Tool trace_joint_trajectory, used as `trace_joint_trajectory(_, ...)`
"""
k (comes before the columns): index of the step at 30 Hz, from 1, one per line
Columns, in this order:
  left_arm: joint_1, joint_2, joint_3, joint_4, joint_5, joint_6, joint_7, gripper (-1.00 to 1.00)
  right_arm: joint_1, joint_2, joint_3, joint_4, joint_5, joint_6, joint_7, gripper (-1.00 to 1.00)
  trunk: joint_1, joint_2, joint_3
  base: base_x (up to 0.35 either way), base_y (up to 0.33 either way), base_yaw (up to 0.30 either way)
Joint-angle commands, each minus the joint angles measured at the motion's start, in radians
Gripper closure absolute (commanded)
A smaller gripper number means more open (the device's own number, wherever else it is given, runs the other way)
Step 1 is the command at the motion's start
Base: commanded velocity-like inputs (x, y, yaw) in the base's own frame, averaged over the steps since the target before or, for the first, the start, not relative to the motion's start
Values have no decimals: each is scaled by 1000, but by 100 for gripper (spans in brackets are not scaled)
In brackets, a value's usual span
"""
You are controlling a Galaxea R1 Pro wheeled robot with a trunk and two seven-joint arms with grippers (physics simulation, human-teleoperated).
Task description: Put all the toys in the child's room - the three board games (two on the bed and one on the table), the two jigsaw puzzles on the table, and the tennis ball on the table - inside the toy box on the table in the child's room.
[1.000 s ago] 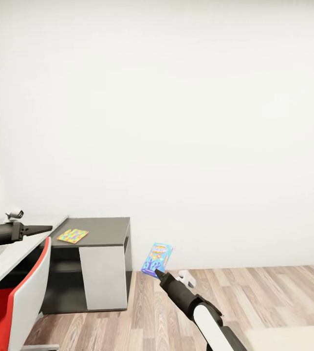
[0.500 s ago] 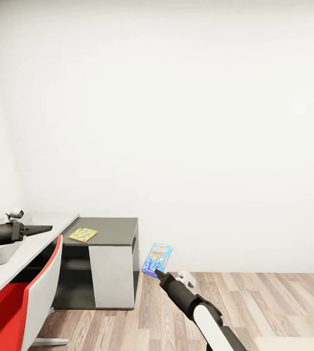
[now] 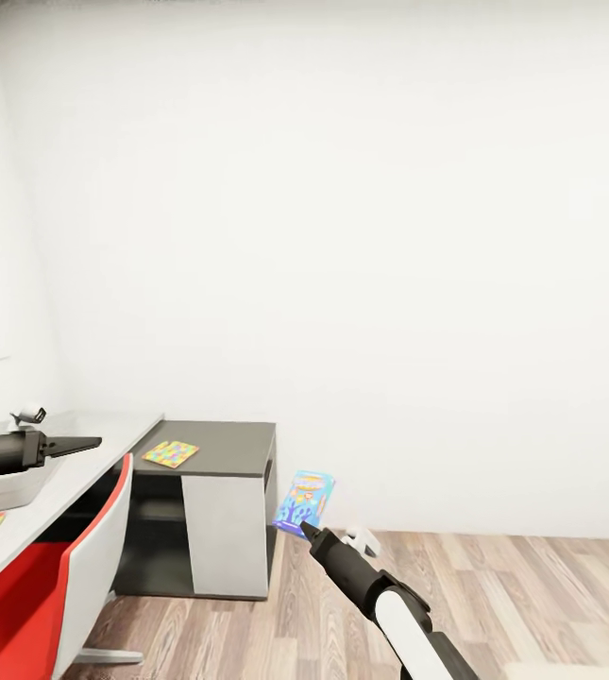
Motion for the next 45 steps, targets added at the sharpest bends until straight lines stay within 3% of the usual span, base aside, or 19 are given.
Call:
trace_joint_trajectory(1, 0, 0, 0, 0, -1, 11, -4, -100, 0, 0, 1, -2, -8, 2, -8, 100, 0, 0, 0, 68, -67, 250)
trace_joint_trajectory(14, 0, 0, -1, 0, -1, 10, -4, -100, 0, 0, 1, -1, -4, 2, -8, 100, 0, 0, 8, 195, -138, 261)
trace_joint_trajectory(24, 0, 0, 0, 0, -1, 10, -4, -100, 0, 0, 1, -5, -4, 1, -9, 100, 0, 0, 8, 173, -40, 39)
trace_joint_trajectory(31, 0, 0, 0, 0, -1, 10, -4, -100, 0, 1, 1, -8, 26, -8, -10, 100, 0, 0, 8, 33, 0, 48)
trace_joint_trajectory(45, 0, 0, 0, 0, -1, 10, -4, -100, 0, 1, 1, -5, 30, -8, -11, 100, 0, 0, 2, 1, 0, 250)
